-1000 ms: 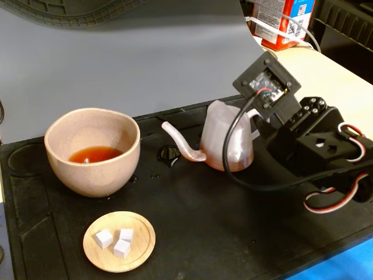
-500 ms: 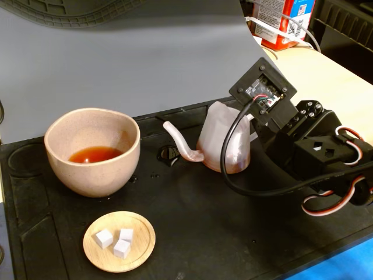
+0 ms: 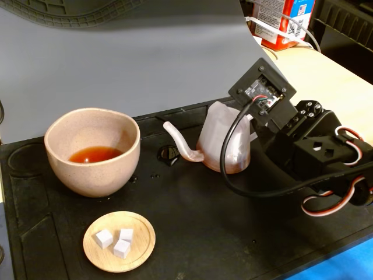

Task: Pick up a kettle and pour liquid into a cup.

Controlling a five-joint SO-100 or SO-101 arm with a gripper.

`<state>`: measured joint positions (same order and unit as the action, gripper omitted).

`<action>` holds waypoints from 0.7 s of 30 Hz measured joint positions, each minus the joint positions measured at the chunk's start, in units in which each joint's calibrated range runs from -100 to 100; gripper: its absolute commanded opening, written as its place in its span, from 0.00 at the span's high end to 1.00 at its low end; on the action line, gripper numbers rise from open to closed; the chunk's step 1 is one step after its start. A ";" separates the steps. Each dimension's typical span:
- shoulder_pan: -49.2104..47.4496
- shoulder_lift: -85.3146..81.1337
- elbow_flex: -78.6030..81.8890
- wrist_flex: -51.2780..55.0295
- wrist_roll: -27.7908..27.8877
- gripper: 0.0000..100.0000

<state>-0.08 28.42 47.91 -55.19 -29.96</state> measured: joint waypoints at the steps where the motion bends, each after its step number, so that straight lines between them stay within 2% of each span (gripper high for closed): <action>1: -0.08 0.00 0.00 0.00 0.00 0.84; 7: -0.15 0.00 0.00 0.00 0.00 0.73; 21: -0.15 0.00 0.00 0.00 0.00 0.73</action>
<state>-0.23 28.42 47.91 -55.19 -29.96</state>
